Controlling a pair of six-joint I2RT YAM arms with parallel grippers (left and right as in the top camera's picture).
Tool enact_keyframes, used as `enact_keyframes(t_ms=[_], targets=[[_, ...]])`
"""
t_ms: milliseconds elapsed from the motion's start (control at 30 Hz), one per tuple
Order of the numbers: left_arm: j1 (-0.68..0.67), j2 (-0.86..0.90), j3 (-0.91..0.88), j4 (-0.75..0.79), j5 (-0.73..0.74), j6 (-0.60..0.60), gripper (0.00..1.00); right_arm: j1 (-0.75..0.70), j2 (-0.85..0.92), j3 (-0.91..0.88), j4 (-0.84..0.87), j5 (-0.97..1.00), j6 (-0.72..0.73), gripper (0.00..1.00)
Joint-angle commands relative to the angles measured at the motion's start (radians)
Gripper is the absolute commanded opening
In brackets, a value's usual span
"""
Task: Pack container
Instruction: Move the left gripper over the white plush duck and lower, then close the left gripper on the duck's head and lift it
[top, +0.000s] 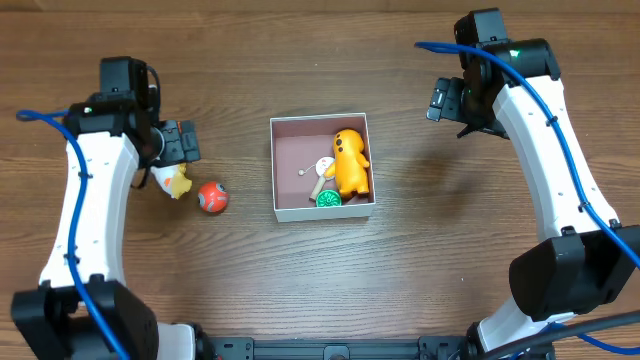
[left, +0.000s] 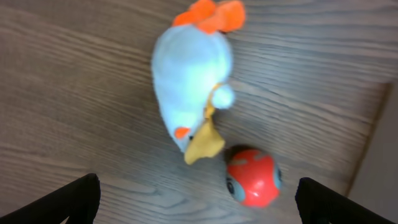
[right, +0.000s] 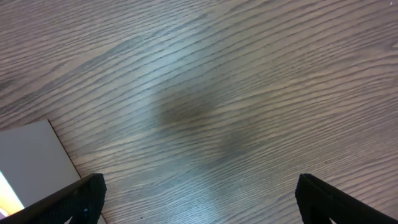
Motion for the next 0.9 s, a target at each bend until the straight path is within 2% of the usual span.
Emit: enact_keyframes(t_ms=[0,600,800,867], targets=[[0.035,0.058,0.011,0.023,-0.012,-0.054,1.0,0.0,-0.028,0.018,0.005,0.013,0.002,1.0],[0.039,0.312,0.011,0.145,0.014,-0.053,1.0,0.0,-0.028,0.018,0.005,0.013,0.002,1.0],[0.039,0.332,0.011,0.18,0.014,-0.046,0.92,0.0,-0.028,0.018,0.005,0.013,0.002,1.0],[0.039,0.332,0.011,0.188,0.014,-0.046,0.85,0.0,-0.028,0.018,0.005,0.013,0.002,1.0]])
